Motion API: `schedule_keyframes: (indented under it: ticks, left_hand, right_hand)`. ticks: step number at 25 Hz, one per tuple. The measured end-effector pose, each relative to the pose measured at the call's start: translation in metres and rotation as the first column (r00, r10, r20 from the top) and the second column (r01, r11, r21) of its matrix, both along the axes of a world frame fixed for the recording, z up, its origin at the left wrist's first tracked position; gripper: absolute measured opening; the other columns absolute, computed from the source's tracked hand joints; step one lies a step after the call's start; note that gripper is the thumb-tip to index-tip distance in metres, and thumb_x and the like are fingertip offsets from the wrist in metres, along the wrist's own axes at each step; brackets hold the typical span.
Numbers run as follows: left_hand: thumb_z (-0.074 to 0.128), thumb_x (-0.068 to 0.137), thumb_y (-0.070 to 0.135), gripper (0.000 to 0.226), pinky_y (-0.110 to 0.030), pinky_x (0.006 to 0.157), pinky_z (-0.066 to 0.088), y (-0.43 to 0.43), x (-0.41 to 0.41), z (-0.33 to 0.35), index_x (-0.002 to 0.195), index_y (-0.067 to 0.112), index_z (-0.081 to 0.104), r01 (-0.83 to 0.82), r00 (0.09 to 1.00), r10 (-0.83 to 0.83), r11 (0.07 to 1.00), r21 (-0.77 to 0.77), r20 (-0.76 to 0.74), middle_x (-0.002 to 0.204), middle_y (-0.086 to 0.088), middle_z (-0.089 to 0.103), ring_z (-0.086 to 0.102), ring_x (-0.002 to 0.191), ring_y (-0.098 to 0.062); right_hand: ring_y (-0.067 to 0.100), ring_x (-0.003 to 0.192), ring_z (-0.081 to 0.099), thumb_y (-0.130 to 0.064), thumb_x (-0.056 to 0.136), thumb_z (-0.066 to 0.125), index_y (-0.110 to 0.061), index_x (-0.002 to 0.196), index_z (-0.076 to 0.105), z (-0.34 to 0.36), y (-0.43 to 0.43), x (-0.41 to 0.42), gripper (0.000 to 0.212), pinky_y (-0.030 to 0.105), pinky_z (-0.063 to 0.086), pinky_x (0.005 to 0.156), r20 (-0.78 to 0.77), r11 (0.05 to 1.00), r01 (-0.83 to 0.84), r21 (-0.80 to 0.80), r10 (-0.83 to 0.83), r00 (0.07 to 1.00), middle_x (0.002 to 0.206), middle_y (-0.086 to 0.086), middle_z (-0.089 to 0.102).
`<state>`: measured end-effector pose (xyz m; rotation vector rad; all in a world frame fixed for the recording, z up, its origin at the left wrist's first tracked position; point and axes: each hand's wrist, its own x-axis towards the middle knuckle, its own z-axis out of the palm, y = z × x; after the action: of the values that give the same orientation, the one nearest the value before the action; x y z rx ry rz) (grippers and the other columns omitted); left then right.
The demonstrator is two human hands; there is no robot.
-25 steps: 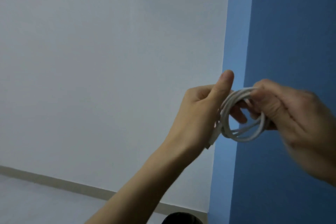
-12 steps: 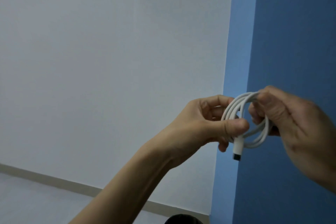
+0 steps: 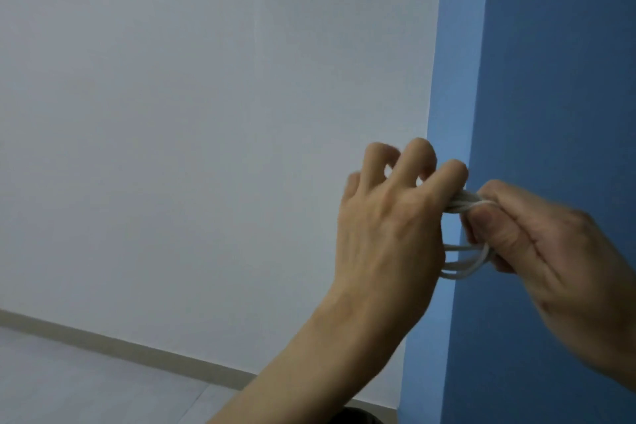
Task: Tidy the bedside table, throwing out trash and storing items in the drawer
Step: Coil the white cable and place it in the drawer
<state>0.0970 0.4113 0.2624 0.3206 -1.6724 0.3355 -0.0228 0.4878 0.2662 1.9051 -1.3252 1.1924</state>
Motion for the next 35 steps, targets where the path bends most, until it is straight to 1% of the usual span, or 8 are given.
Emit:
schedule_keyframes:
  ticks: [5,8,14,17,22,25,28,35]
  left_hand:
    - [0.036,0.066,-0.004,0.02,-0.038,0.044,0.044,0.001,-0.003,0.001,0.068,0.009,0.051,0.301,0.954,-0.296,0.941,0.157,-0.057,0.061,-0.002,0.053,0.05,0.054,-0.028]
    - [0.06,0.077,0.009,0.009,-0.043,0.061,0.056,-0.001,0.006,0.001,0.083,0.017,0.06,0.552,0.761,-0.649,0.631,0.545,-0.019,0.074,-0.001,0.064,0.065,0.072,-0.027]
    - [0.053,0.079,-0.002,0.013,-0.04,0.047,0.057,0.002,-0.002,-0.007,0.082,0.01,0.057,0.531,0.778,-0.628,0.625,0.572,-0.037,0.056,-0.003,0.054,0.063,0.057,-0.033]
    - [0.051,0.075,-0.004,0.017,-0.041,0.046,0.049,0.001,-0.009,-0.011,0.071,0.012,0.045,0.466,0.855,-0.518,0.757,0.458,-0.012,0.058,-0.014,0.051,0.053,0.057,-0.035]
    - [0.055,0.067,0.006,0.012,-0.031,0.041,0.037,0.006,-0.015,-0.015,0.067,0.017,0.051,0.05,0.992,-0.032,0.988,0.148,-0.12,0.064,0.004,0.056,0.047,0.06,-0.016]
    - [0.063,0.075,0.004,0.012,-0.033,0.053,0.051,0.008,-0.015,-0.013,0.071,0.015,0.06,0.436,0.9,-0.403,0.827,0.354,-0.166,0.072,0.005,0.06,0.057,0.069,-0.013]
    - [0.064,0.074,0.005,0.011,-0.032,0.054,0.056,0.013,-0.006,-0.013,0.076,0.015,0.064,0.566,0.806,-0.57,0.659,0.495,-0.162,0.072,0.002,0.063,0.062,0.062,-0.017]
    - [0.054,0.068,-0.013,0.022,-0.024,0.045,0.033,0.005,-0.018,-0.022,0.062,0.008,0.052,0.431,0.902,-0.378,0.818,0.382,-0.209,0.064,-0.004,0.058,0.04,0.049,-0.013]
  right_hand:
    - [0.011,0.052,0.045,-0.049,0.088,0.031,-0.025,0.064,0.042,0.0,0.002,0.001,0.036,0.021,0.037,0.044,-0.014,0.999,0.0,-0.045,0.0,1.0,0.065,-0.003,0.048]
    - [0.023,0.056,0.051,-0.062,0.085,0.03,-0.025,0.064,0.045,-0.002,0.005,-0.009,0.046,0.033,0.043,0.045,0.103,0.998,0.027,-0.061,-0.021,0.994,0.071,0.006,0.053]
    - [0.013,0.053,0.055,-0.059,0.085,0.029,-0.024,0.063,0.045,-0.015,0.004,-0.015,0.044,0.024,0.042,0.042,0.135,0.993,0.106,-0.059,-0.097,0.986,0.071,-0.005,0.059]
    - [0.011,0.048,0.051,-0.054,0.088,0.028,-0.023,0.06,0.041,-0.017,0.004,-0.009,0.044,0.019,0.038,0.041,0.044,0.991,0.118,-0.066,-0.115,0.992,0.073,-0.006,0.059]
    - [0.007,0.043,0.046,-0.051,0.088,0.03,-0.027,0.063,0.039,-0.015,0.005,-0.006,0.036,0.013,0.034,0.039,0.006,0.996,0.065,-0.058,-0.065,0.998,0.071,-0.003,0.056]
    - [0.005,0.04,0.046,-0.051,0.086,0.032,-0.027,0.063,0.041,-0.011,0.008,-0.009,0.035,0.011,0.034,0.037,0.065,0.997,0.049,-0.062,-0.045,0.997,0.065,-0.005,0.058]
    - [0.008,0.043,0.05,-0.052,0.087,0.032,-0.025,0.063,0.042,-0.011,0.009,-0.014,0.037,0.012,0.035,0.037,0.078,0.992,0.082,-0.094,-0.075,0.994,0.067,-0.007,0.06]
    - [0.009,0.052,0.048,-0.052,0.09,0.029,-0.028,0.067,0.041,-0.024,0.007,-0.005,0.035,0.013,0.036,0.043,-0.043,0.994,0.069,-0.09,-0.073,0.996,0.076,-0.003,0.053]
